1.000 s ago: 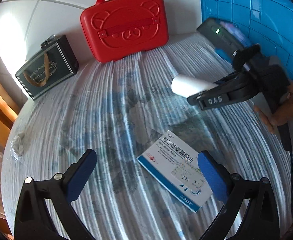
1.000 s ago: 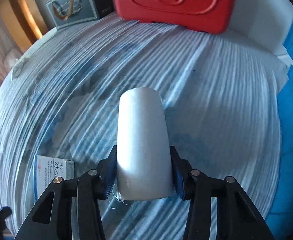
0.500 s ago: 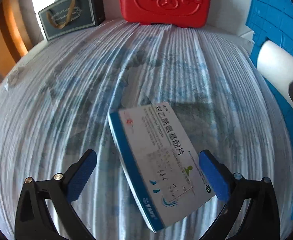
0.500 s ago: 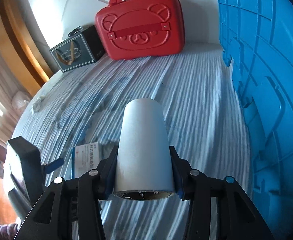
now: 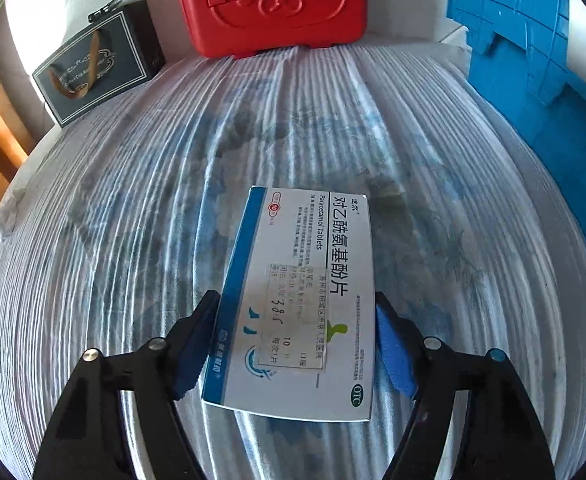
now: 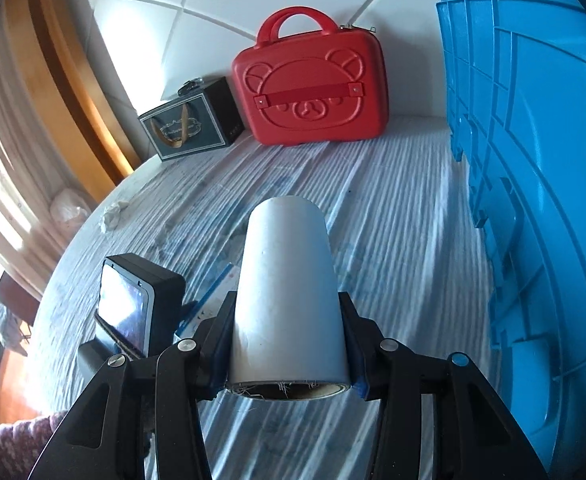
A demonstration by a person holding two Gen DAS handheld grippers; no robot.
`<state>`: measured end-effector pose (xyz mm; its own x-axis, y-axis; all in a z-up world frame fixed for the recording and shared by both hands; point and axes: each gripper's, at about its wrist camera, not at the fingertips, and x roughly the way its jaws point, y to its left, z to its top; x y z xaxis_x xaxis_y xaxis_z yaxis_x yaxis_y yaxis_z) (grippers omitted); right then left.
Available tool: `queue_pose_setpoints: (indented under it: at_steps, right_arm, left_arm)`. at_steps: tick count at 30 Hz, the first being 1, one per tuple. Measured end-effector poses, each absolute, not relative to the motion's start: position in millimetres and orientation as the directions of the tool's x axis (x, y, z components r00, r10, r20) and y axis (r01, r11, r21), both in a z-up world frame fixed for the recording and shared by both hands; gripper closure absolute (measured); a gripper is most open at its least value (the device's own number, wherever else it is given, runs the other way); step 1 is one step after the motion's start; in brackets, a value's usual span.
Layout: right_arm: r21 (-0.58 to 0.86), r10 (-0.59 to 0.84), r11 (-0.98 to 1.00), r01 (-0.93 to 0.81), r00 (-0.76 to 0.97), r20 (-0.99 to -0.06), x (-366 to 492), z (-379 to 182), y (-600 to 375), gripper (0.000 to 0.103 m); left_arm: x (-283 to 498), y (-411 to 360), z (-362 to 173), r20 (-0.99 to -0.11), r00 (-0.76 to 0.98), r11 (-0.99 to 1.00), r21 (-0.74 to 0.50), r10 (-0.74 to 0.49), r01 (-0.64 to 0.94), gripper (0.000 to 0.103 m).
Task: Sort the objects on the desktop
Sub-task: 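Carry the lint roller and paracetamol box over the blue crate with both tools, then open both tools to drop the roller and box into the crate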
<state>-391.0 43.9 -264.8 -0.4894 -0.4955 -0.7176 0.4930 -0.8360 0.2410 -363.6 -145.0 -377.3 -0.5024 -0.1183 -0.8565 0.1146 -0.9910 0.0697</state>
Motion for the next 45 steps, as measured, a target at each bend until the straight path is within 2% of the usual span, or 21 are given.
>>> queue_pose_setpoints:
  at_steps: [5, 11, 16, 21, 27, 33, 40, 45]
  right_arm:
    - [0.221, -0.478, -0.849, 0.48, -0.519, -0.709, -374, -254, 47, 0.057]
    - [0.228, -0.468, -0.87, 0.438, -0.584, -0.663, -351, -224, 49, 0.057]
    - [0.236, -0.459, -0.885, 0.403, -0.661, -0.593, -320, -182, 52, 0.057]
    - [0.214, -0.417, -0.909, 0.357, -0.765, -0.491, -276, -129, 62, 0.057]
    - [0.178, -0.287, -0.954, 0.24, -0.899, -0.331, -217, -59, 113, 0.057]
    - [0.132, -0.064, -0.991, 0.037, -0.977, -0.202, -192, -1, 193, 0.057]
    - [0.176, 0.017, -0.983, -0.06, -0.972, -0.235, -231, 15, 288, 0.057]
    - [0.2, 0.002, -0.978, -0.054, -0.968, -0.25, -263, 20, 334, 0.057]
  left_arm:
    - [-348, -149, -347, -0.82, -0.56, -0.993, 0.106, -0.118, 0.054, 0.03]
    - [-320, -148, -275, -0.718, -0.688, -0.983, 0.18, -0.105, -0.038, 0.03]
    - [-298, -144, -208, -0.604, -0.793, -0.968, 0.236, -0.076, -0.087, 0.03]
    - [-282, -123, -141, -0.483, -0.876, -0.956, 0.255, 0.006, -0.148, 0.03]
    - [-269, -67, -76, -0.355, -0.922, -0.927, 0.27, 0.156, -0.261, 0.03]
    - [-276, 13, -21, -0.261, -0.918, -0.893, 0.265, 0.297, -0.364, 0.03]
    - [-304, 93, 15, -0.214, -0.912, -0.884, 0.248, 0.349, -0.396, 0.029]
    - [-322, 135, 25, -0.222, -0.914, -0.886, 0.251, 0.339, -0.39, 0.028]
